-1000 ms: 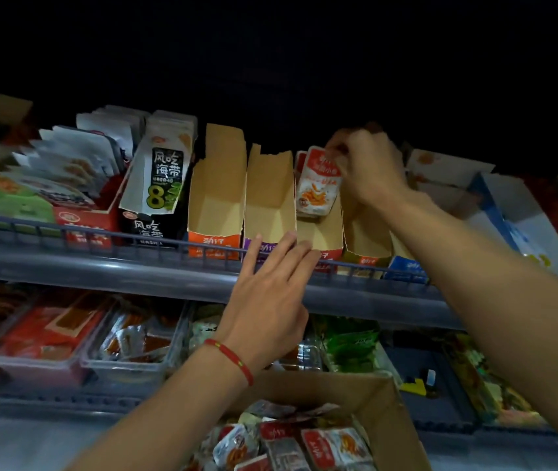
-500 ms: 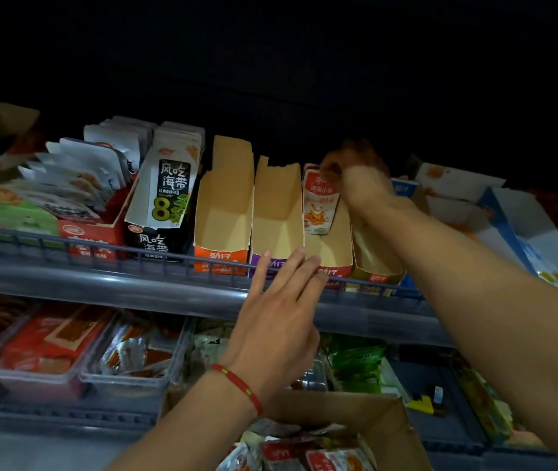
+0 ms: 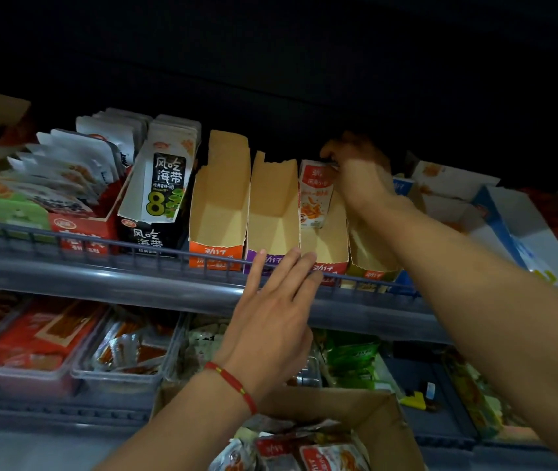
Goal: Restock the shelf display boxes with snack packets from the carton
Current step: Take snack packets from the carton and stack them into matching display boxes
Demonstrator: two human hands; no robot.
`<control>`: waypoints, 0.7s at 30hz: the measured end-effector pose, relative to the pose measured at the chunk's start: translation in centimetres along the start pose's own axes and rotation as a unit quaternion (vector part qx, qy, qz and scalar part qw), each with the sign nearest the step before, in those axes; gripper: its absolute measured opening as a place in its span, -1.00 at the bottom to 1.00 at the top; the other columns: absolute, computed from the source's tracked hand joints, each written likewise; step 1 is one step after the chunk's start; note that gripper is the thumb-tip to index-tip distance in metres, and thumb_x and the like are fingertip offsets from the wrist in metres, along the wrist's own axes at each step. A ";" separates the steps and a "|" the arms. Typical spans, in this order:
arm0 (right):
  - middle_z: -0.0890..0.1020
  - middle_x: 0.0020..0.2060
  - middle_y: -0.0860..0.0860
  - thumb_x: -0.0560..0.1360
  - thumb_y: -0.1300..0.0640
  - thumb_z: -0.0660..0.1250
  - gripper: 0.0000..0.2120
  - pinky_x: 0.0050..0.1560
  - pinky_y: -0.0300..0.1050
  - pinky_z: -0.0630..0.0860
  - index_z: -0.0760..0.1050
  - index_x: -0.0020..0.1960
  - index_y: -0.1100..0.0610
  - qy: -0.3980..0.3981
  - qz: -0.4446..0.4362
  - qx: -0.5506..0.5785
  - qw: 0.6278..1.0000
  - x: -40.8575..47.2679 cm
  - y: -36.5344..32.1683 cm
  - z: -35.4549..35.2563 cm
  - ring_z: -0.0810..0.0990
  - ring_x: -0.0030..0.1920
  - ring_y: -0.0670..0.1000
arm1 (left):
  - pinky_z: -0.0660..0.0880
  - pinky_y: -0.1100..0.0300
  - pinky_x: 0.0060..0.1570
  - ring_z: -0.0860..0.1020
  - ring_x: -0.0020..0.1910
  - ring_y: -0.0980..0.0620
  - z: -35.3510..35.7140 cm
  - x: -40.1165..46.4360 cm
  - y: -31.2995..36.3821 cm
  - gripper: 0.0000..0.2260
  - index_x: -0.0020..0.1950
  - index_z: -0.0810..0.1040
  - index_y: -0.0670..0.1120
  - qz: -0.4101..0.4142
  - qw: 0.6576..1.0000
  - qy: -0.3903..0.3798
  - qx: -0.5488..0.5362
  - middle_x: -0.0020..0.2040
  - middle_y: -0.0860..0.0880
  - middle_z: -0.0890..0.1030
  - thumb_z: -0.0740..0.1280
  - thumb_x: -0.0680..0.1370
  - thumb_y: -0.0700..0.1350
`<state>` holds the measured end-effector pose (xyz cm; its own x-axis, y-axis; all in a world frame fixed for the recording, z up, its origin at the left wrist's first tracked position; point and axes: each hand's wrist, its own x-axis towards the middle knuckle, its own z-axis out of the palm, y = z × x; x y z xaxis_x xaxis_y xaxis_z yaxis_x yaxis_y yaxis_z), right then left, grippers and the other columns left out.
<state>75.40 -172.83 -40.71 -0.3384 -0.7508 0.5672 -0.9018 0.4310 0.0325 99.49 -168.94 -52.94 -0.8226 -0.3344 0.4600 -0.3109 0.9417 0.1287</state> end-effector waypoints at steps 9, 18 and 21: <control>0.59 -0.05 0.00 0.59 0.10 0.35 -0.87 -0.13 -0.20 0.41 0.60 0.09 0.11 0.094 -0.126 0.124 0.980 -14.3 -0.5 -5.2 0.47 -0.10 -0.13 | 0.47 -0.09 0.21 0.50 0.20 -0.08 -0.7 -3.2 0.5 -0.66 0.19 0.55 -0.05 0.014 0.997 0.070 -0.043 0.17 -0.04 0.57 0.28 0.41 -0.15; 0.59 -0.09 0.00 0.60 -0.02 0.26 -0.78 -0.12 -0.07 0.50 0.56 0.19 0.00 -0.526 -0.139 0.037 0.838 -33.1 -0.2 1.8 0.59 -0.06 0.06 | 0.56 0.05 0.08 0.60 0.12 -0.07 5.1 -8.8 2.3 -0.73 0.15 0.58 0.05 -0.073 0.940 -0.322 -0.086 0.12 -0.01 0.64 0.25 0.54 0.11; 0.58 0.17 0.13 0.63 -0.05 0.31 -0.64 0.01 0.04 0.54 0.49 0.32 0.16 -0.634 -0.135 0.023 0.761 -34.9 0.9 3.5 0.57 0.12 0.16 | 0.45 0.12 0.27 0.51 0.31 -0.04 6.2 -9.7 2.5 -0.59 0.37 0.53 -0.02 -0.038 0.862 -0.491 -0.119 0.33 0.05 0.55 0.29 0.58 0.12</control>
<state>85.47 -147.99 -63.30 -0.0989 -0.7005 -0.7068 -0.9832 0.1784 -0.0392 103.74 -163.56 -62.55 -0.8471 -0.1555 -0.5082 -0.3713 0.8573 0.3565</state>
